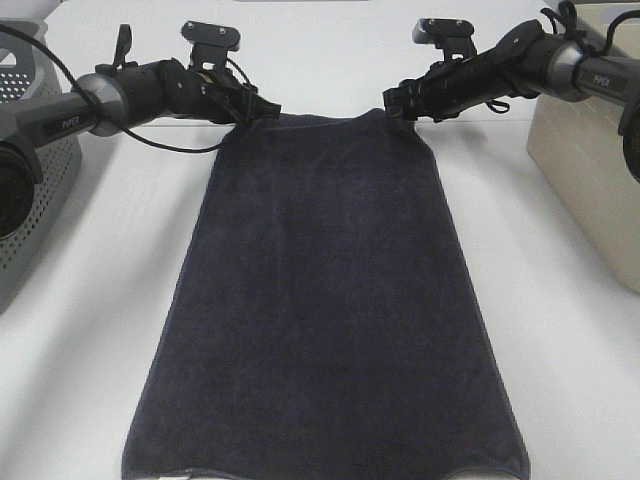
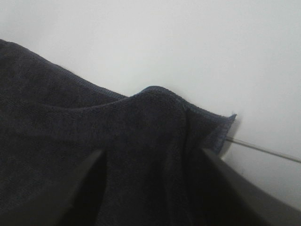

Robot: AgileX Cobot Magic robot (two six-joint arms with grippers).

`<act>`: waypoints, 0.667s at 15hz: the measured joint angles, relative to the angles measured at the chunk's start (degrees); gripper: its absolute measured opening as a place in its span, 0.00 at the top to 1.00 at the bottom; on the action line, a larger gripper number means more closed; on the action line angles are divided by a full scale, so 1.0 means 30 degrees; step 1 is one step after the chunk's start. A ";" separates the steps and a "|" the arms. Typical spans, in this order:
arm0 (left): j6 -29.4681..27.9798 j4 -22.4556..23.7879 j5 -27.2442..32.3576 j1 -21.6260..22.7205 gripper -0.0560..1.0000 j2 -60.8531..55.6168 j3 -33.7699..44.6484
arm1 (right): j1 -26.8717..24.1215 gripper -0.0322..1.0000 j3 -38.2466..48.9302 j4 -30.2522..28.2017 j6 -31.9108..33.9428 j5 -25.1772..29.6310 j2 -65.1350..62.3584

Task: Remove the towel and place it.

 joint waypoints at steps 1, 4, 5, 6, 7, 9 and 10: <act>0.0000 0.0000 0.0000 0.0115 0.50 0.0000 0.0000 | 0.0000 0.35 0.0000 0.0000 0.0000 -0.0057 0.0000; -0.0019 0.0000 0.0000 0.0439 0.45 0.0000 0.0000 | -0.0363 0.31 0.0000 -0.0115 0.0000 -0.0095 0.0000; -0.0057 0.0000 0.0153 0.0458 0.45 0.0000 0.0000 | -0.0401 0.31 -0.0019 -0.0172 0.0000 -0.0115 0.0000; -0.0057 0.0000 0.0535 0.0458 0.45 0.0000 0.0000 | -0.0477 0.31 -0.0153 -0.0210 0.0000 -0.0191 0.0000; -0.0057 0.0000 0.1299 0.0458 0.45 -0.0038 0.0000 | -0.0477 0.31 -0.0172 -0.0210 0.0000 -0.0210 -0.0019; -0.0076 0.0000 0.3037 0.0458 0.45 -0.0229 0.0000 | -0.0497 0.31 -0.0172 -0.0210 -0.0038 -0.1241 0.0019; -0.0076 0.0000 0.3896 0.0458 0.45 -0.0363 0.0000 | -0.0497 0.31 -0.0191 -0.0210 -0.0057 -0.2196 0.0134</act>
